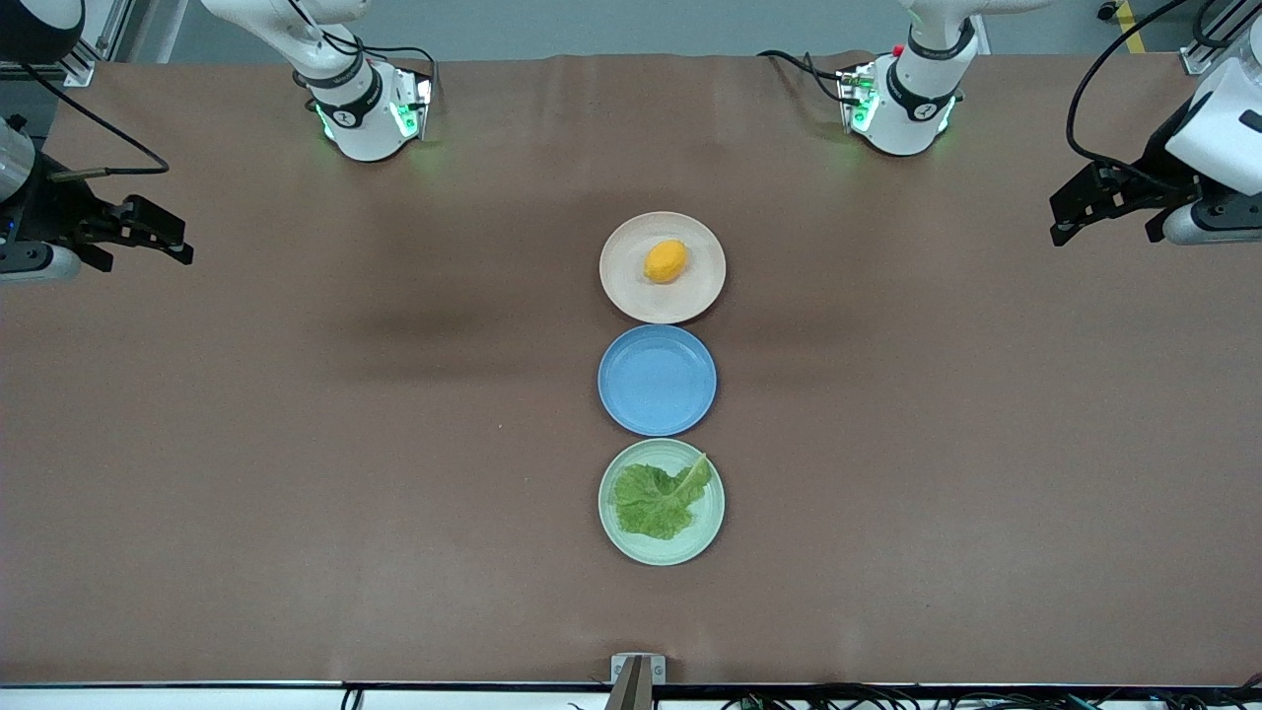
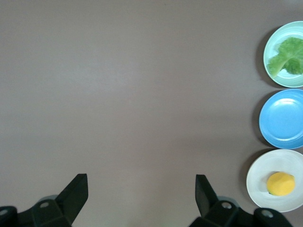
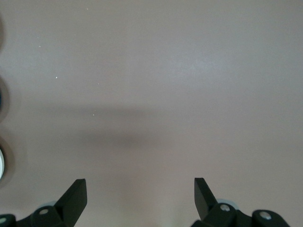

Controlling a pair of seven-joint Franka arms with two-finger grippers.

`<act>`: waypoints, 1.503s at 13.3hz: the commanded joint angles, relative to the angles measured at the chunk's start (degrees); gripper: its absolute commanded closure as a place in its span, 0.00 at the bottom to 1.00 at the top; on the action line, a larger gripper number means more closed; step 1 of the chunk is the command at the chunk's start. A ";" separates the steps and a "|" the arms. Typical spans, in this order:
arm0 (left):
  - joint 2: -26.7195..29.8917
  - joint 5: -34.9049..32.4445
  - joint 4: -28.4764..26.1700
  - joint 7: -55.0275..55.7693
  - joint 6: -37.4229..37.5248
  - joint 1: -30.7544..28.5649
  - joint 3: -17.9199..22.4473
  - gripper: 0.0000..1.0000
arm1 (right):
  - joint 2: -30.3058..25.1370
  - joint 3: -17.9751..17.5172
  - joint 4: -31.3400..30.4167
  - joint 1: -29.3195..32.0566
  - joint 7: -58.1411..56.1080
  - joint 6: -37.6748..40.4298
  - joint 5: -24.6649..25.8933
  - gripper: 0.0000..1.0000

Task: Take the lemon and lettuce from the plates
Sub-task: 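Move the left gripper toward the lettuce leaf on the green plate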

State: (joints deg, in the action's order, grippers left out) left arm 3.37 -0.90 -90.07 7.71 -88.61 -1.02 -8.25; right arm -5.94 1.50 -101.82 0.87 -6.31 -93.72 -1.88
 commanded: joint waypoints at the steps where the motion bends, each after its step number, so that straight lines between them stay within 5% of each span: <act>1: -0.47 1.86 0.51 -1.02 0.37 -0.12 -0.01 0.00 | -1.53 -0.18 -1.27 0.80 -0.63 -0.15 -0.15 0.00; 5: -2.40 2.22 0.68 -2.25 -0.07 -0.04 -0.09 0.00 | -1.53 -0.18 -1.36 0.80 -0.72 -0.24 0.03 0.00; 8: -9.50 5.02 2.44 -2.26 -1.55 0.84 -0.53 0.00 | -1.53 -0.27 -1.36 0.80 -0.81 -0.24 0.03 0.00; 16: -31.91 -0.68 4.81 -2.96 -27.64 12.78 -3.43 0.00 | -1.10 -0.27 0.48 0.88 -0.72 1.34 0.12 0.00; 20: -40.88 -0.94 6.83 -2.69 -41.78 18.77 -3.61 0.00 | 3.73 -0.27 1.71 2.29 -0.63 0.29 -0.93 0.00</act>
State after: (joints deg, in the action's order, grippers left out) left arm -33.49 -0.45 -86.39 5.75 -126.66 16.51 -11.87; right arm -5.04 1.91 -101.25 1.36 -6.30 -93.18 -1.87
